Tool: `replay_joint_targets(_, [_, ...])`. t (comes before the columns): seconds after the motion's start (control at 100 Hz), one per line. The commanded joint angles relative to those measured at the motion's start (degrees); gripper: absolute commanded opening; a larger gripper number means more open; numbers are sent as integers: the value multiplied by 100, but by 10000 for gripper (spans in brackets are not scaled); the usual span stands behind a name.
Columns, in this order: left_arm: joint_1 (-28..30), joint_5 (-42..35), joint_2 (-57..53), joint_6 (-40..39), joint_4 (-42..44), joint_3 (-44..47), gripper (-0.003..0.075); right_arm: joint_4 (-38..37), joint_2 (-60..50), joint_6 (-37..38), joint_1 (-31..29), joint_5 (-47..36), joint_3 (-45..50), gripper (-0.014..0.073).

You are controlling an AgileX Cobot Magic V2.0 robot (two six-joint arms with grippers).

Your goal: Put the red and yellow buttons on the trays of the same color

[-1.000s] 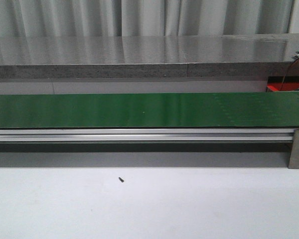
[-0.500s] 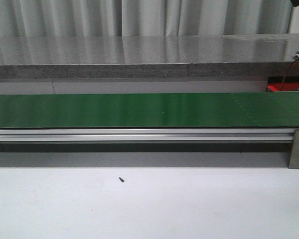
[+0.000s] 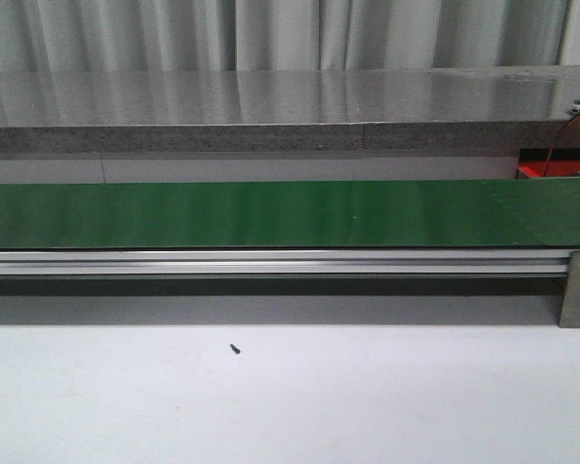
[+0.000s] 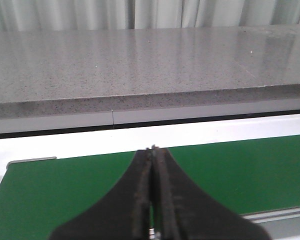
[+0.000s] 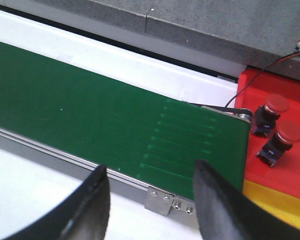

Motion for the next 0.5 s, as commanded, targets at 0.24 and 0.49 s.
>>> replay_joint_targets(0.24, [-50,-269,8,-5,-105,-169,-20,4,-746,183,-19,-186,200,15])
replay_joint_targets(0.49, [-50,-269,8,-5,-105,-169,-20,4,-762,209,-19,-105,200,-60])
